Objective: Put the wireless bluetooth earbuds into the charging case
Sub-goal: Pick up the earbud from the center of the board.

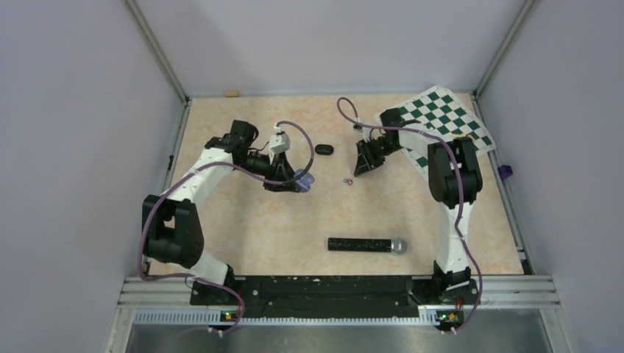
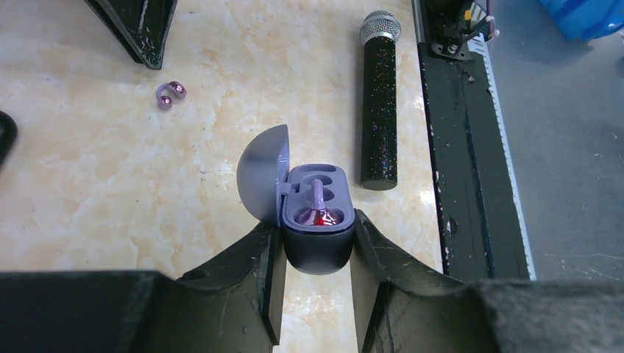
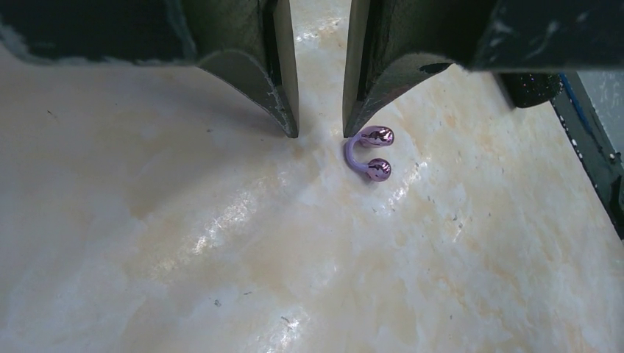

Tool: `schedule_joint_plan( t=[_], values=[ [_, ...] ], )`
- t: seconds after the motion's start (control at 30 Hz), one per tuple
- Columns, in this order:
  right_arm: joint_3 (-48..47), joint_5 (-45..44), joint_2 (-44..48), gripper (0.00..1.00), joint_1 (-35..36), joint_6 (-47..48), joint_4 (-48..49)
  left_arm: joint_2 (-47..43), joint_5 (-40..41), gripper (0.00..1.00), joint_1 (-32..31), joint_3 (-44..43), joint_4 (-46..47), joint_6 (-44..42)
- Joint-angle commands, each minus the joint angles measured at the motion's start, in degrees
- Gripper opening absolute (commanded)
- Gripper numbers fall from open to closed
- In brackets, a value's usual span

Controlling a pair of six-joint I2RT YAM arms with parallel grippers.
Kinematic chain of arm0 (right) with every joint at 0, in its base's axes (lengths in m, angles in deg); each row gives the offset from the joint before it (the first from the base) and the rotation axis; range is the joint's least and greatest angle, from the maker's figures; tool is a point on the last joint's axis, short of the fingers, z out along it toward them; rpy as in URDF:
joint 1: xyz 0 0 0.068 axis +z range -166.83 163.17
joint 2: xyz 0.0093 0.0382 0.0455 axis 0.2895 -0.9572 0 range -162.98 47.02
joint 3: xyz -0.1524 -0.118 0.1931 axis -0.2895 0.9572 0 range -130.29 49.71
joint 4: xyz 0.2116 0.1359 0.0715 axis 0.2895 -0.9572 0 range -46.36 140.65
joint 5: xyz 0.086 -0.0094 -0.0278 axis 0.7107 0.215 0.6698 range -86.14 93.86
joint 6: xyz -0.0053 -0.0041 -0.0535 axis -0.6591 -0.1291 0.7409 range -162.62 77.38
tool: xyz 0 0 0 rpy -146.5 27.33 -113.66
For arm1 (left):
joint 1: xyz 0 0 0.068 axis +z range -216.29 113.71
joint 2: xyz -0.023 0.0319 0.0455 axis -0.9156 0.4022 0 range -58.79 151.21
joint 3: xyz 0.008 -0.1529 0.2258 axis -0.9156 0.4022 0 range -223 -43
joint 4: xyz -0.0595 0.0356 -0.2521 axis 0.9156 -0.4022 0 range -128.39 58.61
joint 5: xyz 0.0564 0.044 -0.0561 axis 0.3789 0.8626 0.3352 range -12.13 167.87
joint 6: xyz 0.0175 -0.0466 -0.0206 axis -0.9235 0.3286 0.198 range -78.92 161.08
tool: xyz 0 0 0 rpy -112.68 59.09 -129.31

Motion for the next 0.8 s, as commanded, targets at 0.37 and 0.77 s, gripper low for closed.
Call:
schedule_joint_plan(
  t=[0.37, 0.77],
  values=[
    [0.6, -1.1, -2.3, 0.27, 2.6, 1.5, -1.3, -2.2, -1.2, 0.0, 0.0, 0.1, 1.0, -0.3],
    [0.1, -0.8, -2.5, 0.28, 3.2, 3.2, -3.6, -2.4, -1.2, 0.0, 0.0, 0.1, 0.8, -0.6]
  ],
)
